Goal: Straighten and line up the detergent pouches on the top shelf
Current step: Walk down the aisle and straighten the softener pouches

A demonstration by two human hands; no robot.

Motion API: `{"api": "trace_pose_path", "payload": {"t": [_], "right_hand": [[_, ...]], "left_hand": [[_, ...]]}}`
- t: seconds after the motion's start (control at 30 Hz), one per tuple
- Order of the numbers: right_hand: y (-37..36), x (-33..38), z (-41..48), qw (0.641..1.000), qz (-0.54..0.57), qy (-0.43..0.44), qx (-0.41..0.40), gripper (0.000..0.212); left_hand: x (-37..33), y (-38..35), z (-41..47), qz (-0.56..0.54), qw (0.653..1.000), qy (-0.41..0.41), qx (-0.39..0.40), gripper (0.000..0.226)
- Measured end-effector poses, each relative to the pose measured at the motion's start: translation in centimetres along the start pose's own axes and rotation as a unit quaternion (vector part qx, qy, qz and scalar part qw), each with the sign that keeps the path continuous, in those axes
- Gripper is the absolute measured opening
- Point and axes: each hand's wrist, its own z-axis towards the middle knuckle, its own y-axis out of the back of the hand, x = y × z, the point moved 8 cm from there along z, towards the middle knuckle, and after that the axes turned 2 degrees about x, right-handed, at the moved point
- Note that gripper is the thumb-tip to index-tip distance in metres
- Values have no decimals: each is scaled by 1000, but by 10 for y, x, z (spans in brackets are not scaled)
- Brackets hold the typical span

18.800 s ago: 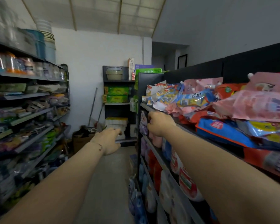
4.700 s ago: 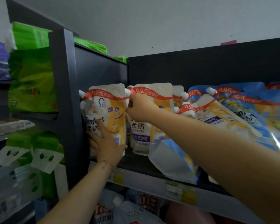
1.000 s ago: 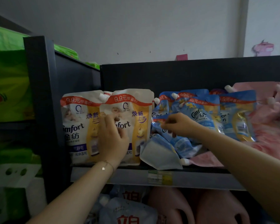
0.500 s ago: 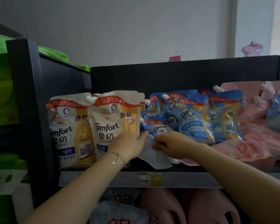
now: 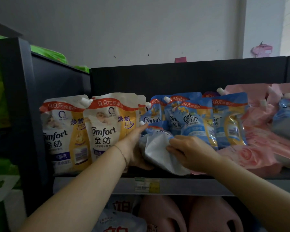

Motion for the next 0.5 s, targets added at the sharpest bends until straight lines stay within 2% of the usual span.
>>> {"api": "trace_pose_path", "payload": {"t": [0.07,0.13,0.2,0.27,0.4,0.5], "right_hand": [[-2,7,-11,999,-1,28,-21,26],[2,7,-19,998,-2,33,-51,28],[9,6,-25,996,-15,46,-73,37],[12,9,-28,994,-28,70,-80,44],[11,15,-22,989,-34,110,-92,35],[2,21,-12,986,-34,140,-82,27]], "left_hand": [[-4,-6,6,49,999,-2,11,68],[-7,-11,4,80,997,-8,-9,35],[-14,-13,0,108,993,-26,-31,20],[-25,-15,-9,147,986,-58,-58,20],[-54,-18,-44,193,952,-187,-148,12],[-76,-19,-55,186,916,-314,-169,46]]}}
